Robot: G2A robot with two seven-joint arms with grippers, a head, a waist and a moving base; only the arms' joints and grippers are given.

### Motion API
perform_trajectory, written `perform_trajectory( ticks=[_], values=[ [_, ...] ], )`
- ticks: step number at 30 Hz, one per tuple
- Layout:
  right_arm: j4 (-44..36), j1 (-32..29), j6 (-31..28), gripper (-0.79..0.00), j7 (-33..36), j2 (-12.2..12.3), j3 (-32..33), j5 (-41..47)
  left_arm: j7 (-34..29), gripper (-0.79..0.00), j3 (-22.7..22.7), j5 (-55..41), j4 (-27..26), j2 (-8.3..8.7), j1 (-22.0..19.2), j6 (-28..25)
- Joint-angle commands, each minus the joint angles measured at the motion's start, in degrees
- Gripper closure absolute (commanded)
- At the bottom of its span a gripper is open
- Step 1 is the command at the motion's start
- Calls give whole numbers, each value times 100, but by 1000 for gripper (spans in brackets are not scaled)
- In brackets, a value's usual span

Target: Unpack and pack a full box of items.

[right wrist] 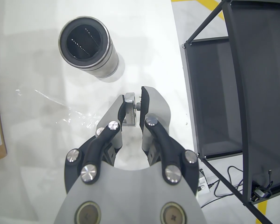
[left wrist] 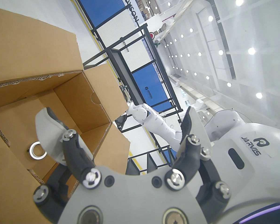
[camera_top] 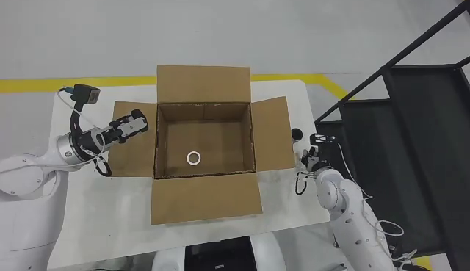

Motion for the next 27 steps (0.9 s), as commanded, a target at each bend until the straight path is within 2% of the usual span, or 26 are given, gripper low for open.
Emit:
perform_trajectory(
  ticks=[1, 3, 5, 6, 7, 13, 16, 27],
  values=[
    [59, 33, 32, 0, -16, -5, -36, -24, 0, -785, 0, 0, 0, 0, 0, 0],
    [116, 68, 66, -240, -27, -9, -64, -43, 0, -785, 0, 0, 0, 0, 0, 0],
    [161, 91, 90, -400, -37, -12, -77, -35, 0, -785, 0, 0, 0, 0, 0, 0],
    [180, 105, 118, -662, -34, -13, -78, -44, 0, -785, 0, 0, 0, 0, 0, 0],
    [193, 115, 134, -785, -24, -13, -90, -63, 0, -785, 0, 0, 0, 0, 0, 0],
    [255, 151, 140, -785, 9, -11, -72, -25, 0, -785, 0, 0, 0, 0, 0, 0],
    [13, -13, 96, -785, -96, -7, 17, 103, 0, -785, 0, 0, 0, 0, 0, 0],
    [-1980, -1423, 150, -785, -564, 33, 798, 451, 0, -785, 0, 0, 0, 0, 0, 0]
  ],
)
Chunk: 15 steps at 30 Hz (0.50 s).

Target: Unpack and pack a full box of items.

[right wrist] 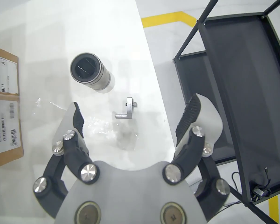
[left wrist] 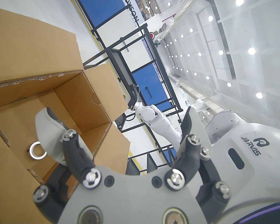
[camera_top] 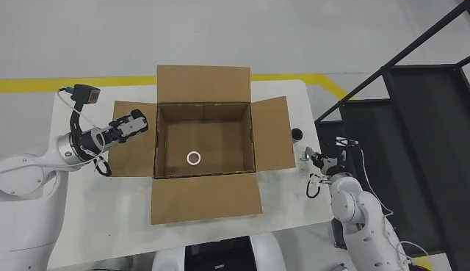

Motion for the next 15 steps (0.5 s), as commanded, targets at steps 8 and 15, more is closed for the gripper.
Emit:
perform_trajectory(
  ticks=[8, 15],
  values=[
    [-1690, -1063, -870, -785, -831, -16, 633, 982, 0, -785, 0, 0, 0, 0, 0, 0],
    [-2531, -1289, -2469, -785, -691, 43, 677, 1365, 0, -785, 0, 0, 0, 0, 0, 0]
  ],
)
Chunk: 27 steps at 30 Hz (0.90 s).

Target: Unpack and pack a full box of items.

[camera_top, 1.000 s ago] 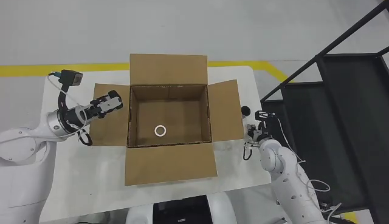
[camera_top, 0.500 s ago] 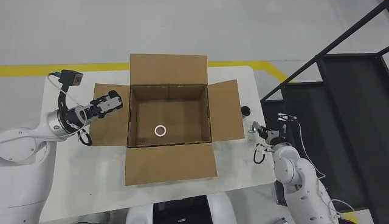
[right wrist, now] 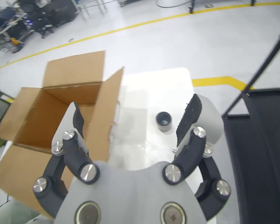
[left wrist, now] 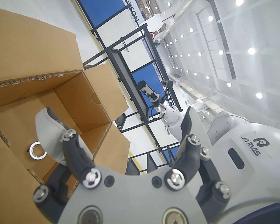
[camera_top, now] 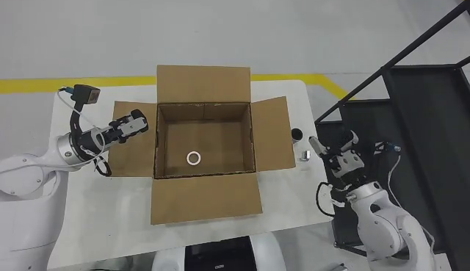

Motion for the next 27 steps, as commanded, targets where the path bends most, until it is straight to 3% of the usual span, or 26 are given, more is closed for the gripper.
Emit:
perform_trajectory(
  ticks=[1, 7, 13, 21, 27],
  values=[
    [-167, 78, -436, -785, 256, 25, -166, -11, 0, -785, 0, 0, 0, 0, 0, 0],
    [-449, 738, -1164, -785, 1236, 94, -1113, -291, 0, -785, 0, 0, 0, 0, 0, 0],
    [-337, 1744, -955, -785, 2469, 97, -2448, -554, 0, -785, 0, 0, 0, 0, 0, 0],
    [562, 3432, 577, -785, 3786, -67, -4026, -1490, 0, -785, 0, 0, 0, 0, 0, 0],
    [1353, 4429, 1743, -785, 4319, -238, -4647, -2038, 0, -785, 0, 0, 0, 0, 0, 0]
  ],
)
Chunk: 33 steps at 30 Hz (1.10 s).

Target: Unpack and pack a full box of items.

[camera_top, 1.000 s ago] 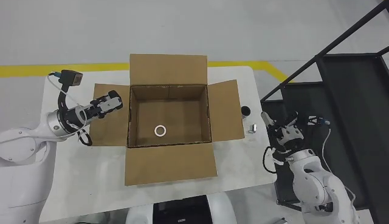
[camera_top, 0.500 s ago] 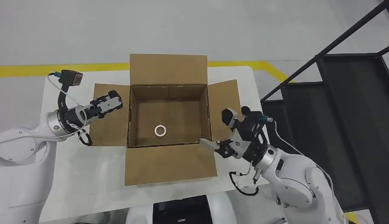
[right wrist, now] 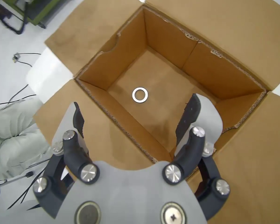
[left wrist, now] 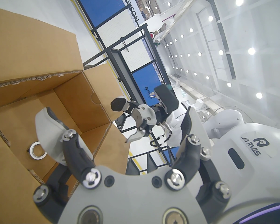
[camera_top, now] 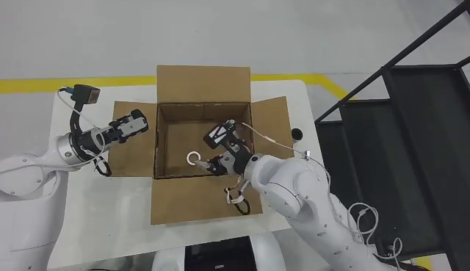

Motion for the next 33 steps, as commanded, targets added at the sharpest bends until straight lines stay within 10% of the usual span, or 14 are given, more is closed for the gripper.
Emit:
perform_trajectory(
  ticks=[1, 33],
  values=[
    [238, 261, 339, -785, 165, -49, -135, -55, 0, -785, 0, 0, 0, 0, 0, 0],
    [601, 567, 545, -785, 377, -115, -259, 65, 0, -785, 0, 0, 0, 0, 0, 0]
  ],
)
